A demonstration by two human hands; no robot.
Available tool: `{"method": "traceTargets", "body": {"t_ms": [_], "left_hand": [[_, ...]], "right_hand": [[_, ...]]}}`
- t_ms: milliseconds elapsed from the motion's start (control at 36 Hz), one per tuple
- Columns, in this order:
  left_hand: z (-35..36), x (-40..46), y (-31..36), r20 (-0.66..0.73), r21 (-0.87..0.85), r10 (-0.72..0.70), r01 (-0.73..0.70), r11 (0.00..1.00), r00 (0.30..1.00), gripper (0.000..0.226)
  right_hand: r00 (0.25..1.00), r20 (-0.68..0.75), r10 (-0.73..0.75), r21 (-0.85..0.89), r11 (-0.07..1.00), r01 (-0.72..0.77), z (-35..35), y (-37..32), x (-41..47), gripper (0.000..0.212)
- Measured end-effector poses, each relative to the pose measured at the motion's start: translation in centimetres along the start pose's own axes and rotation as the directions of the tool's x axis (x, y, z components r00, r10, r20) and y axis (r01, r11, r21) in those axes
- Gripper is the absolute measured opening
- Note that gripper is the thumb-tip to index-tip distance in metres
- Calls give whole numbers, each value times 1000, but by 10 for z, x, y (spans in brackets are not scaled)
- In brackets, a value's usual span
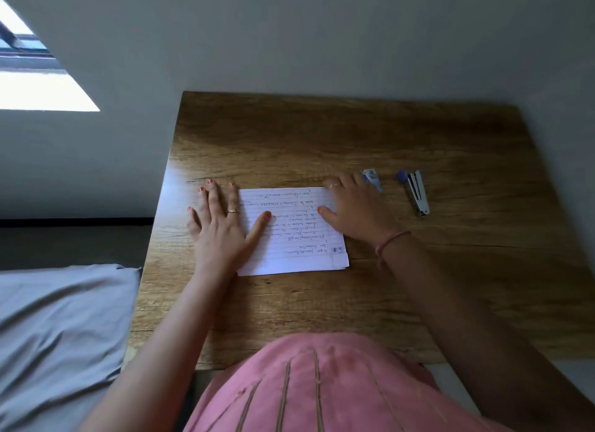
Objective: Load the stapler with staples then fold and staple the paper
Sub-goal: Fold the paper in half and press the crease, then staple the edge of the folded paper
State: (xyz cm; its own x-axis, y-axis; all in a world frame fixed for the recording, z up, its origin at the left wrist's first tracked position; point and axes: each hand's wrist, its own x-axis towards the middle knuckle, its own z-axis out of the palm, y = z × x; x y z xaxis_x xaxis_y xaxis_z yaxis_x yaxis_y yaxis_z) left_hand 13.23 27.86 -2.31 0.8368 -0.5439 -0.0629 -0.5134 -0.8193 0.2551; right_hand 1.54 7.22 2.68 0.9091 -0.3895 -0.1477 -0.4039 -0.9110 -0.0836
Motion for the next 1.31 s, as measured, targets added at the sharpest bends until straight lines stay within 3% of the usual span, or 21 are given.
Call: {"method": "traceTargets", "body": {"t_ms": [111, 194, 278, 444, 639, 722, 806, 944, 1028, 1167, 1222, 1306], "left_hand": [[-1, -1, 0, -7, -25, -4, 4, 1000, 1000, 86], [-1, 0, -2, -9, -48, -3, 2, 999, 1000, 78], [-3, 0, -2, -16, -91, -13, 11, 996, 1000, 71], [-6, 0, -1, -22, -148, -34, 31, 989, 999, 59], [-19, 3, -2, -121, -502, -167, 85, 861, 979, 52], [-22, 4, 0, -132, -635, -223, 90, 768, 966, 50], [-26, 5, 7, -145, -778, -319, 91, 622, 937, 44], [-32, 0, 33, -128, -900, -416, 70, 429, 900, 45], [-34, -8, 54, -111, -943, -360, 16, 332, 926, 41], [-41, -18, 85, 67, -998, -156, 68, -2, 985, 47], [-41, -22, 97, 94, -995, -96, 92, -26, 991, 50], [-40, -27, 109, 58, -996, -49, 61, 63, 997, 59]], "right_hand": [[986, 86, -145, 134, 982, 133, -22, -14, 31, 58], [966, 168, -199, 299, 944, 142, -27, -27, 47, 55], [956, 185, -228, 340, 927, 155, -29, -32, 56, 49], [954, 254, -160, 483, 875, 18, -23, -35, 53, 39], [959, 264, -100, 577, 813, -74, -20, -25, 39, 15], [969, 247, -1, 726, 663, -184, -25, -16, 34, 7], [959, 250, 133, 891, 355, -282, -32, -3, 28, 6], [921, 307, 240, 951, -32, -309, -39, 15, 15, 10], [909, 333, 252, 934, -217, -283, -40, 21, 8, 7], [885, 350, 306, 914, -319, -251, -32, 32, -8, 12], [880, 353, 318, 912, -328, -248, -30, 36, -16, 14], [894, 316, 318, 938, -243, -245, -29, 41, -26, 11]]}}
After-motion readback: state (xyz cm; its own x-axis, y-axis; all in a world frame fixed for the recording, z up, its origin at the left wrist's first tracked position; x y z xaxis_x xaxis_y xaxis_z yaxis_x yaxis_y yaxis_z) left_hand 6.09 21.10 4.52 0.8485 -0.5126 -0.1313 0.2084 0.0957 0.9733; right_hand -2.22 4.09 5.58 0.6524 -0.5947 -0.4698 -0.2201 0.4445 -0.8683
